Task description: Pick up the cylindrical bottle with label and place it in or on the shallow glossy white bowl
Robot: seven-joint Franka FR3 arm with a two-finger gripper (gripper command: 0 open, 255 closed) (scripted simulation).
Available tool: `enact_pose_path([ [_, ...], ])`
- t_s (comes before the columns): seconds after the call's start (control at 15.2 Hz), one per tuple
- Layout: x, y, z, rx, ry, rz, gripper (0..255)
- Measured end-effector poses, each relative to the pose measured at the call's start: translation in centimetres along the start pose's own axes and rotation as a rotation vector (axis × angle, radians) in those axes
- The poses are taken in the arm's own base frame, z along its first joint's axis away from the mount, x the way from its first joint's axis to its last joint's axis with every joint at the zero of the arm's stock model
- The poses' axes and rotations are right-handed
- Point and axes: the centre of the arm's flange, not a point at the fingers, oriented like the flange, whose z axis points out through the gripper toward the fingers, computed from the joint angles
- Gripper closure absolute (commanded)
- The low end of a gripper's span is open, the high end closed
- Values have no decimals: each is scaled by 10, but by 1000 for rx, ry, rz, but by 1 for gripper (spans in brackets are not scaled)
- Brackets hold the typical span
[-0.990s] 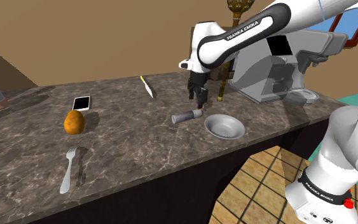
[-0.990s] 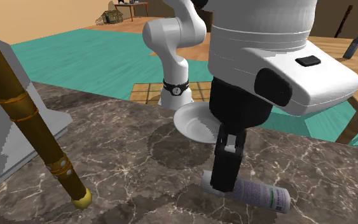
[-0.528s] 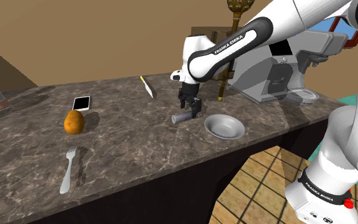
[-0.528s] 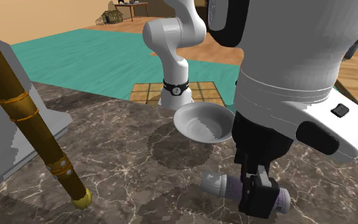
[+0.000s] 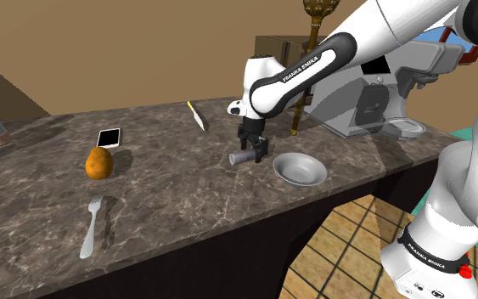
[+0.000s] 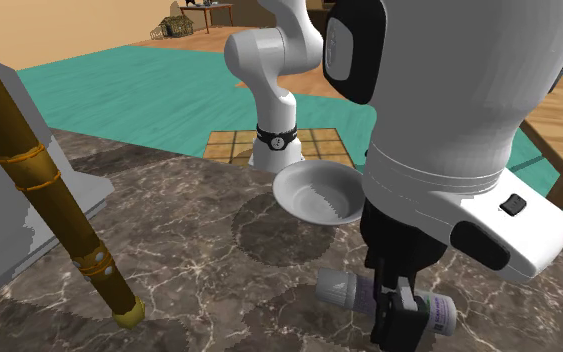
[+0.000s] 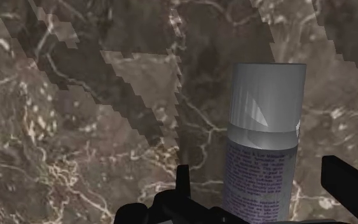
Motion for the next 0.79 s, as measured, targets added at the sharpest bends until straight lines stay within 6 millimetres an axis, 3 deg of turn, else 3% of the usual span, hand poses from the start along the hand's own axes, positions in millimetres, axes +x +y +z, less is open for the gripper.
enact_pose_path([
  [0.13,0,0,0,0,0,0,0],
  [0.2,0,0,0,0,0,0,255],
  [0.79,0,0,0,0,0,0,255],
])
